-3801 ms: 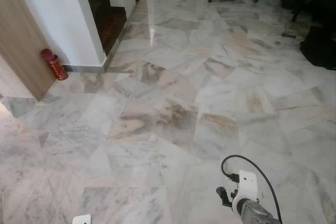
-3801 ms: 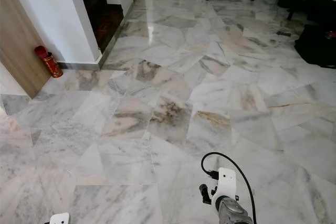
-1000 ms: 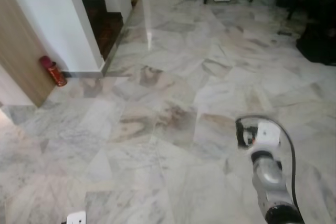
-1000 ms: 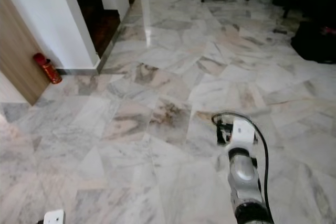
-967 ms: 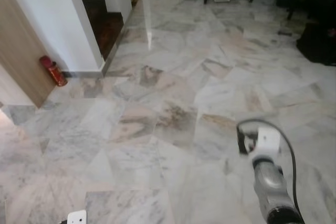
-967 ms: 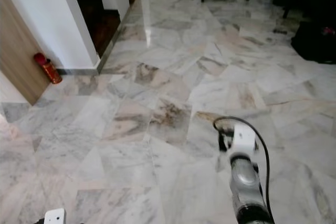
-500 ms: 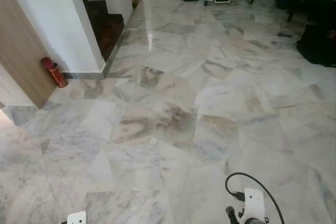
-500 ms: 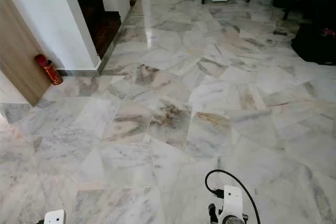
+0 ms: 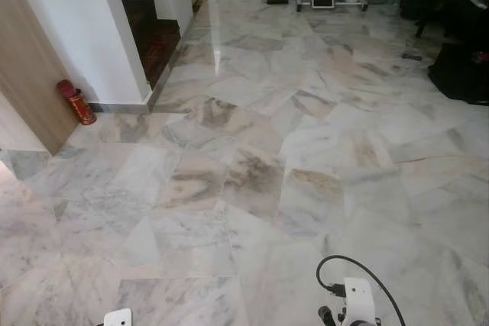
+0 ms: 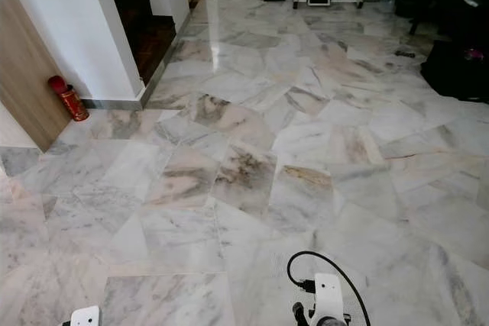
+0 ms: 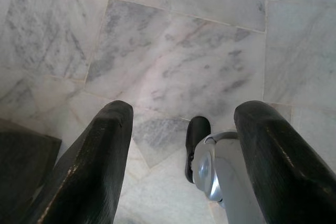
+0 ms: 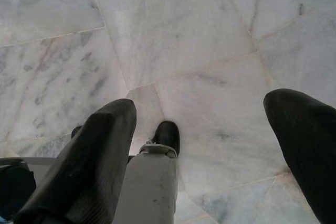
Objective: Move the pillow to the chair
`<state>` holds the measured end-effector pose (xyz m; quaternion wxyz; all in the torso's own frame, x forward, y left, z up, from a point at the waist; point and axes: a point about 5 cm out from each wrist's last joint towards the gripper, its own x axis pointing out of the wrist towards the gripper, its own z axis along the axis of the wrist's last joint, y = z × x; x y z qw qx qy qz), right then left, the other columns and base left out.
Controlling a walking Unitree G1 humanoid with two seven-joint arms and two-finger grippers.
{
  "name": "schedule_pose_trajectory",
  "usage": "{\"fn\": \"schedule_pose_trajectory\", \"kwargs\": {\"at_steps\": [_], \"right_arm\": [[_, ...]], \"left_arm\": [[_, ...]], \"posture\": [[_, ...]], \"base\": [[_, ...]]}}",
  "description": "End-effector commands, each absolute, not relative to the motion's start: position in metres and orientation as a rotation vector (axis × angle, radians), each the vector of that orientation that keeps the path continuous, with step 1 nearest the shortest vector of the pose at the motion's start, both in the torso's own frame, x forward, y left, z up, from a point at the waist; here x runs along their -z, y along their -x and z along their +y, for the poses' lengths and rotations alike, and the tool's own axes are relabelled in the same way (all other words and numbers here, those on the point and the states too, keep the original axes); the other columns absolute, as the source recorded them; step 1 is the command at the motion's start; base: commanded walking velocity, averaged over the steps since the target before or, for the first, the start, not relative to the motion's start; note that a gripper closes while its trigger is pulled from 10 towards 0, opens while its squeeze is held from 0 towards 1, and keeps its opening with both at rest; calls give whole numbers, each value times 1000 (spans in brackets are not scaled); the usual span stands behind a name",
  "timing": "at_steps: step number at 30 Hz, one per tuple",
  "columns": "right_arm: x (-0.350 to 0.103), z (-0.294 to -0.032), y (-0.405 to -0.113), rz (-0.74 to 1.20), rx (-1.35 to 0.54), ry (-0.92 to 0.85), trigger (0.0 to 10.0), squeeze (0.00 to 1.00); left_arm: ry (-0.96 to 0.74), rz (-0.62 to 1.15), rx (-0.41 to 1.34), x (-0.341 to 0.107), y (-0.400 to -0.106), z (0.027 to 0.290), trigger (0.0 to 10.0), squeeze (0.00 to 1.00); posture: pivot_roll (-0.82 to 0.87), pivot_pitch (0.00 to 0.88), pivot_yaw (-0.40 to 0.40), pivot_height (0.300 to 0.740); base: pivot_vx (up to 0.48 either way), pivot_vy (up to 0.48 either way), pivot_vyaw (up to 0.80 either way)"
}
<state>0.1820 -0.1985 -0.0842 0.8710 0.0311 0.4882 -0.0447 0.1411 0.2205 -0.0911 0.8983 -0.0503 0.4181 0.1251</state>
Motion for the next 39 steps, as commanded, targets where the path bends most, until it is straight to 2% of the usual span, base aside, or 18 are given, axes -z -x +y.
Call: {"fn": "schedule_pose_trajectory", "kwargs": {"at_steps": [1,7,22,39], "right_arm": [[81,-200,-188,1014,108,-80,10000,0],[77,-197,-196,982,71,-62,10000,0],[81,-185,-191,983,71,-107,10000,0],[82,-183,-190,993,53,-104,10000,0]], "left_arm": [[119,885,-284,93,-137,220,10000,0],[123,883,-293,93,-138,221,10000,0],[107,887,-300,92,-136,228,10000,0],[98,893,-299,92,-134,231,10000,0]], "posture": [[-34,0,7,740],[-28,0,9,740],[-19,0,30,740],[-14,0,35,740]], "base": [[0,0,0],[0,0,0],[0,0,790],[0,0,565]]}}
